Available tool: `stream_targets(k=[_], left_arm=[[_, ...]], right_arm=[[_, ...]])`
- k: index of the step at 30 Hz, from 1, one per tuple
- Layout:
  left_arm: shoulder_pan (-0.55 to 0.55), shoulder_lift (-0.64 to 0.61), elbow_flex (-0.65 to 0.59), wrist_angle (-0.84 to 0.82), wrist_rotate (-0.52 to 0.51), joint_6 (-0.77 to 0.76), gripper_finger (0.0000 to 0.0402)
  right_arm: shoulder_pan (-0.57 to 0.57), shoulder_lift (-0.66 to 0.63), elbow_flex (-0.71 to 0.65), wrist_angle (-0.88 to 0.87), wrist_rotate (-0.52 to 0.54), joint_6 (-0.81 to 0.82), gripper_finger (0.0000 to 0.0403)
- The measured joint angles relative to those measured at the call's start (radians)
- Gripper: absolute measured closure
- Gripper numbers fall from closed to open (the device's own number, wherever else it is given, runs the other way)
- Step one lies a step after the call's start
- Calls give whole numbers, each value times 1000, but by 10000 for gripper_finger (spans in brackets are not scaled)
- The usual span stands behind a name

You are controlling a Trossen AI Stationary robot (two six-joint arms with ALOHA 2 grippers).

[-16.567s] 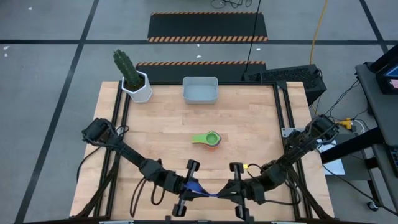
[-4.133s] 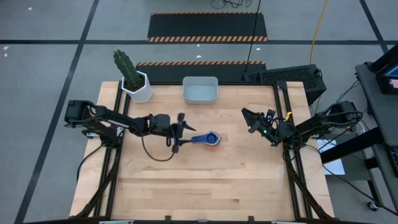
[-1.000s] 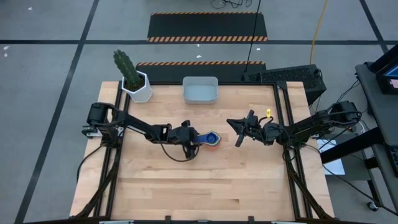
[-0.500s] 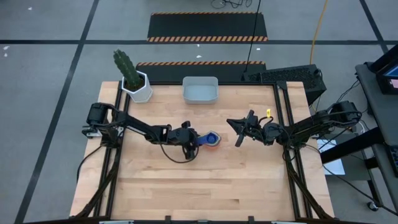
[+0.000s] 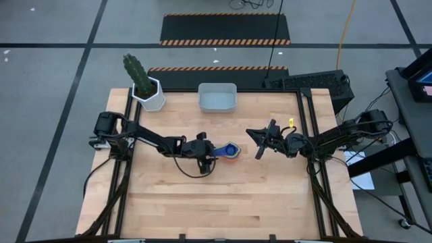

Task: Nest measuring cups in basket
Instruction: Put the stacked measuring cups into the bin

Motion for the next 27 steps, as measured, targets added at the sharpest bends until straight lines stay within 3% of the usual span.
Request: stream_targets(k=[10,15,22,27], left_arm=[[1,0,0,11,7,-10,205],[-1,0,0,39,70,-24,181],[-1,0,0,20,55,-27,127],[2,0,0,15,52,-57,126]], right_arm=[[0,0,0,-4,0,-4,403],[0,0,0,-4,0,-18,403],[0,0,0,-4,0,-18,403],[0,0,0,-3,0,-18,403]])
